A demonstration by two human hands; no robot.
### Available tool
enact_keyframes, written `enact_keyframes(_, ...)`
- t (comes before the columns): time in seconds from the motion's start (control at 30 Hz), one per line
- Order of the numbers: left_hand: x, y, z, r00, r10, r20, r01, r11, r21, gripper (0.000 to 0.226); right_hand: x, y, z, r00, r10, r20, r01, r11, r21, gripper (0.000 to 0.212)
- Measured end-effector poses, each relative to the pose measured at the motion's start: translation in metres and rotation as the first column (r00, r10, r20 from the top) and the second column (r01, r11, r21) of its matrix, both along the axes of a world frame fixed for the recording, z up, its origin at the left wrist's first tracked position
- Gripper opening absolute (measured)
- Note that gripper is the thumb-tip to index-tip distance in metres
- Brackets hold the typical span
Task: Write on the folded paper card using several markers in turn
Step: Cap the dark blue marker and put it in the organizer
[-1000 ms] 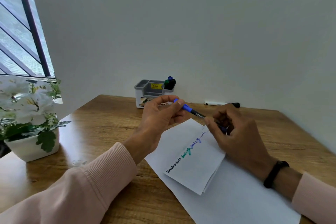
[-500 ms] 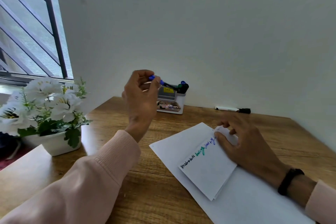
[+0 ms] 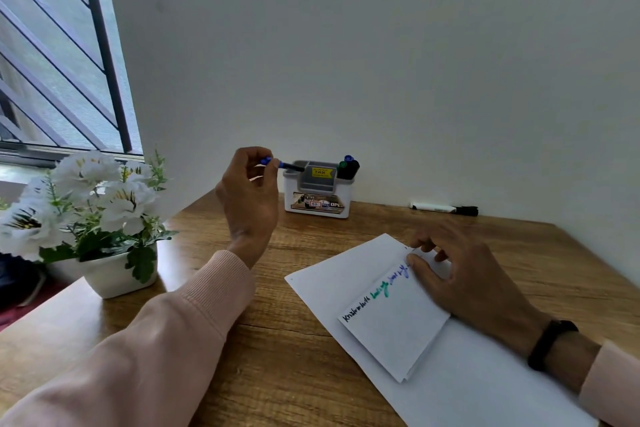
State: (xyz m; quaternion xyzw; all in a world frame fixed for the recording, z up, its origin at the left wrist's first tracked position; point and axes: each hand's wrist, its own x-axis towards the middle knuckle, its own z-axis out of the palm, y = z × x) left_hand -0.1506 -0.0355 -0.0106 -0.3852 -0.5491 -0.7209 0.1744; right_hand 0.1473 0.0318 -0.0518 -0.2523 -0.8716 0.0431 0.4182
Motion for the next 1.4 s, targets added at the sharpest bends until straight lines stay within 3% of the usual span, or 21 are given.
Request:
enact_keyframes(0.17, 0.001, 0.009, -0.004, 1.0, 0.024, -0.01, -0.025, 0.999, -0.031, 0.022, 0.001, 0.002, -0.001, 1.0, -0.006, 0.0, 0.006, 1.0, -0.006, 0.021)
enact_keyframes(0.47, -0.003, 0.007, 0.01, 0.997, 0.069, -0.041, -0.067, 0.996, 0.066, 0.019, 0.001, 0.003, -0.002, 1.0, -0.023, 0.007, 0.023, 1.0, -0.003, 0.016)
enact_keyframes(0.73, -0.004, 0.005, 0.003, 0.985, 0.069, -0.158, -0.075, 0.997, -0.029, 0.021, 0.002, 0.0, 0.0, 0.999, -0.035, 0.017, 0.036, 0.999, -0.032, 0.015)
enact_keyframes(1.2, -0.01, 0.015, -0.002, 0.982, -0.017, -0.187, -0.007, 0.992, -0.126, 0.035, 0.002, 0.0, 0.0, 0.999, -0.038, 0.026, 0.039, 0.999, -0.027, 0.015)
enact_keyframes(1.4, 0.006, 0.009, 0.0, 0.971, 0.004, -0.241, -0.041, 0.988, -0.147, 0.025, 0.003, 0.0, 0.0, 0.999, -0.049, 0.019, 0.05, 0.998, -0.05, 0.012)
